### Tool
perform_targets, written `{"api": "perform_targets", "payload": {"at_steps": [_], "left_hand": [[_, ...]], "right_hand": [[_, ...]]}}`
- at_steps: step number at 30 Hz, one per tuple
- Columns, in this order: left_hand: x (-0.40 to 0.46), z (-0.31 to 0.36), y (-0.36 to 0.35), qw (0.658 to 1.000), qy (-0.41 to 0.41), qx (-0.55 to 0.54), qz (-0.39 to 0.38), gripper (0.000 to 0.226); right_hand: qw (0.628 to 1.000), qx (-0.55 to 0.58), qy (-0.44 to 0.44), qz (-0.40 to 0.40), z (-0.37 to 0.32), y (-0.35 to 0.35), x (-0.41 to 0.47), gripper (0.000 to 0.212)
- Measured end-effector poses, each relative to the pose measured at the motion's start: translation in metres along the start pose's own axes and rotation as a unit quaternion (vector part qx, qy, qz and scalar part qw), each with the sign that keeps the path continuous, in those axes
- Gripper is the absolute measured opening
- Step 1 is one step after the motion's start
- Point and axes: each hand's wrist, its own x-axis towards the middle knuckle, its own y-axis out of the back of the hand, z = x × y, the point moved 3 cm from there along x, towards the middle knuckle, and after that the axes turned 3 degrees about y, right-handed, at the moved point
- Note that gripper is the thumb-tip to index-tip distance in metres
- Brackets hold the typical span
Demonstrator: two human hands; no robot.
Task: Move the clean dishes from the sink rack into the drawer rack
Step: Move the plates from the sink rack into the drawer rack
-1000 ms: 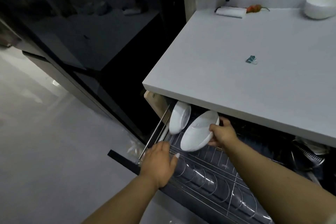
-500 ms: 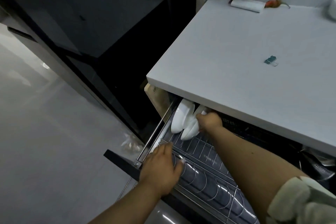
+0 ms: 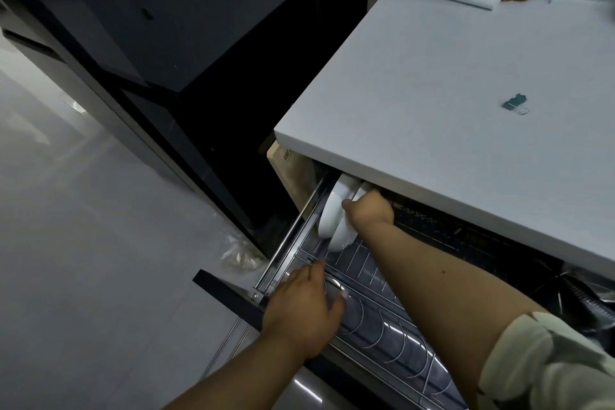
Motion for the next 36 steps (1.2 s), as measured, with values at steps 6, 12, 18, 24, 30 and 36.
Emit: {"api": "perform_targets", "payload": {"at_steps": [6,12,18,24,30,36], "left_hand": [[-0.002,0.001,0.002,1.0,-0.006,-0.001,0.005,0.066],[0.0,0.0,0.001,1.0,-0.004,-0.009,0.006,0.064],[0.0,0.001,0.001,1.0,0.003,-0.011,-0.005,0.062],[0.0,0.0,0.001,0.999,0.021,-0.026,-0.025,0.059],[0.0,0.0,0.002,0.996,0.063,-0.038,-0.043,0.051],[-0.006,0.009,0.01,0.993,0.09,-0.044,-0.063,0.043]], "right_hand": [[1.0,-0.01,0.014,-0.016,-0.004,-0.002,0.006,0.041],[0.997,-0.043,0.03,-0.063,-0.008,-0.003,0.018,0.044],[0.995,-0.035,0.028,-0.086,-0.003,-0.002,0.017,0.046],[0.996,0.011,0.025,-0.081,0.013,0.005,-0.003,0.064],[0.994,0.02,0.049,-0.096,0.03,0.026,-0.038,0.05],[0.989,0.076,0.072,-0.106,0.056,0.073,-0.082,0.022]]}}
